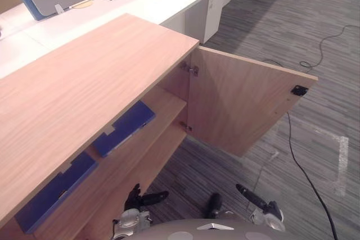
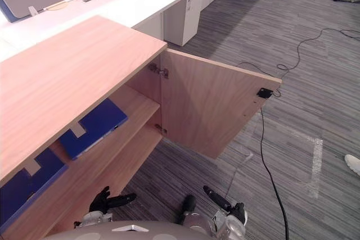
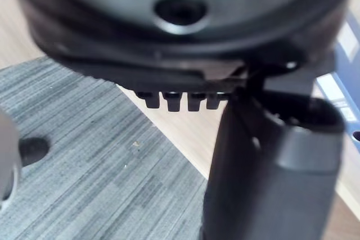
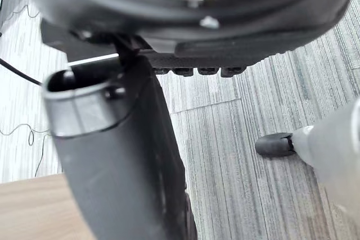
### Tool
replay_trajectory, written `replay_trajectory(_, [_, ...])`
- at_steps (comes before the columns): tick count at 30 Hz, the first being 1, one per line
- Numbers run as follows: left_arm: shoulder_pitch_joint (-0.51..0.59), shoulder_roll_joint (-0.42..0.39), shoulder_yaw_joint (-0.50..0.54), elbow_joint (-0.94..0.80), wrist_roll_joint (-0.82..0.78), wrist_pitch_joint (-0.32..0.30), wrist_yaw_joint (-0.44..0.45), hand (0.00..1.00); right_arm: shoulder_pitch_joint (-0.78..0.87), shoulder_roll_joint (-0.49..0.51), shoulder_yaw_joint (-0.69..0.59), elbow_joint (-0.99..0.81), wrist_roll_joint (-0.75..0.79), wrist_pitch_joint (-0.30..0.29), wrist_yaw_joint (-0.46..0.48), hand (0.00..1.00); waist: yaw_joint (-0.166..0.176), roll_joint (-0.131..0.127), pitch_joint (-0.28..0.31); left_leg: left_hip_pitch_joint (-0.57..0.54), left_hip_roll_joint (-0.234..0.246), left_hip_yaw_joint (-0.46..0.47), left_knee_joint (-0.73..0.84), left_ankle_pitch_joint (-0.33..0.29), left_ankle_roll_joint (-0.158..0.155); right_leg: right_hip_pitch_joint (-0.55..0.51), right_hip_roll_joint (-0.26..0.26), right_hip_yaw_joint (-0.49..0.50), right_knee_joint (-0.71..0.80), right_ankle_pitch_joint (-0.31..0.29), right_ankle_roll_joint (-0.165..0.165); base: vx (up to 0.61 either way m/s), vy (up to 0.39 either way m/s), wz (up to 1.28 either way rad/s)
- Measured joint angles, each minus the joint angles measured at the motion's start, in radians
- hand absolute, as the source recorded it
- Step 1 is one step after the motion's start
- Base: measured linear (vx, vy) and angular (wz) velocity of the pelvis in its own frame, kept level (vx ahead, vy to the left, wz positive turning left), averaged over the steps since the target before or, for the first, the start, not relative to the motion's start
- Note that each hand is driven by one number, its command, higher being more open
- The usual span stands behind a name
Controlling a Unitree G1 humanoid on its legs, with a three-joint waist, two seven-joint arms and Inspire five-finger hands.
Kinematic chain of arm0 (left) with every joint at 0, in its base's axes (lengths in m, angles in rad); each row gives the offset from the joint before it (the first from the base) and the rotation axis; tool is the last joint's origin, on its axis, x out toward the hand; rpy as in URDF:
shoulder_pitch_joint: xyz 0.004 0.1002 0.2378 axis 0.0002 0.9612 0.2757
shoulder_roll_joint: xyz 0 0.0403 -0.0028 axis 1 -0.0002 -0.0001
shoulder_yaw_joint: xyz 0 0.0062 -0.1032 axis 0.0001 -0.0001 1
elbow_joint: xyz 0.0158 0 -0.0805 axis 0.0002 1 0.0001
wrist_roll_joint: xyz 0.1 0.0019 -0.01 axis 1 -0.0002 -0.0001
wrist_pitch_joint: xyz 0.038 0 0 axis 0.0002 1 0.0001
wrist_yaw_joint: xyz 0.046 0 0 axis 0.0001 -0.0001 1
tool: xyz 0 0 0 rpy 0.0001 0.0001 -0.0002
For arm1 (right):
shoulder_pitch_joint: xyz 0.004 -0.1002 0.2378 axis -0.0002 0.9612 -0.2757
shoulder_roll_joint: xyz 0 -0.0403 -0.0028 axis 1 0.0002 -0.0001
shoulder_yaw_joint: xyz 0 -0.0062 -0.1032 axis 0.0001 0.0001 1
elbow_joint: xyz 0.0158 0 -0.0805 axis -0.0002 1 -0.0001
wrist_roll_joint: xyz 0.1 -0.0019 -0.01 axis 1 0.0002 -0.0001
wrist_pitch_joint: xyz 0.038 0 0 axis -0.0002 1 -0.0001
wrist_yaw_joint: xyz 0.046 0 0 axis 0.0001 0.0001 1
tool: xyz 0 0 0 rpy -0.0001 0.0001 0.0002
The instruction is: Walk over to the cabinet, pick up the folder, carry it to the office cabinet, place the folder inside the office cabinet, then close the office cabinet door
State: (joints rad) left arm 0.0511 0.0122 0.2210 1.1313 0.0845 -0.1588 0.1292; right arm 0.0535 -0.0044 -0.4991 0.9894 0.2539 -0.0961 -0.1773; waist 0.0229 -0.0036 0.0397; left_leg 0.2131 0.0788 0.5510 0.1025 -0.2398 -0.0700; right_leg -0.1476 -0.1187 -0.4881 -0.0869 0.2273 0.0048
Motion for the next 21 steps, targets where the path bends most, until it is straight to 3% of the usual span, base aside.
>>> replay_trajectory(6, [0.007, 0.015, 0.029, 0.001, -0.046, 0.003, -0.002, 1.00, -0.051, -0.053, -0.110, -0.006, 0.078, -0.009, -0.010, 1.00, 0.000, -0.016, 0.003, -0.021, 0.009, -0.056, 0.011, -0.050, -0.016, -0.009, 0.015, 0.030, -0.001, 0.006, 0.006, 0.01, 0.034, 0.10])
replay_trajectory(15, [0.027, 0.032, 0.007, 0.009, -0.047, 0.003, -0.030, 1.00, -0.231, -0.259, -0.154, -0.049, 0.157, -0.031, -0.028, 1.00, -0.001, 0.037, -0.012, -0.045, 0.004, -0.133, 0.070, -0.054, -0.019, -0.025, 0.014, 0.088, -0.001, 0.001, 0.005, 0.10, 0.039, -0.10])
replay_trajectory(17, [0.028, 0.038, -0.009, 0.008, -0.050, 0.003, -0.035, 1.00, -0.266, -0.291, -0.128, -0.065, 0.165, -0.053, -0.025, 1.00, -0.001, 0.036, -0.011, -0.077, 0.000, -0.155, 0.150, -0.054, -0.020, -0.023, -0.004, 0.101, -0.001, 0.001, 0.005, 0.12, 0.051, -0.06])
replay_trajectory(18, [0.028, 0.039, -0.011, 0.009, -0.052, 0.002, -0.041, 1.00, -0.295, -0.317, -0.105, -0.067, 0.184, -0.062, -0.021, 1.00, -0.003, 0.026, -0.007, -0.107, 0.005, -0.167, 0.187, -0.089, -0.014, -0.018, -0.023, 0.108, -0.001, -0.001, 0.005, 0.08, 0.072, 0.02])
replay_trajectory(19, [0.028, 0.038, -0.011, 0.008, -0.052, 0.000, -0.045, 1.00, -0.308, -0.330, -0.095, -0.067, 0.195, -0.068, -0.020, 1.00, -0.002, 0.033, -0.009, -0.111, 0.010, -0.170, 0.150, -0.107, 0.000, -0.016, -0.025, 0.111, -0.001, -0.001, 0.006, 0.04, 0.076, -0.01])
replay_trajectory(20, [0.030, 0.035, -0.011, 0.009, -0.052, 0.000, -0.048, 1.00, -0.334, -0.353, -0.073, -0.067, 0.204, -0.073, -0.019, 1.00, 0.001, 0.045, -0.012, -0.119, 0.022, -0.174, 0.068, -0.064, -0.019, -0.016, -0.022, 0.115, -0.001, 0.006, 0.018, 0.01, 0.043, -0.12])
replay_trajectory(21, [0.042, 0.038, -0.011, 0.008, -0.063, 0.000, -0.046, 1.00, -0.357, -0.357, -0.043, -0.080, 0.210, -0.073, -0.015, 1.00, 0.000, 0.054, -0.019, -0.098, 0.007, -0.171, 0.038, -0.050, -0.016, -0.011, -0.020, 0.129, 0.000, 0.014, 0.035, 0.02, 0.048, -0.07])
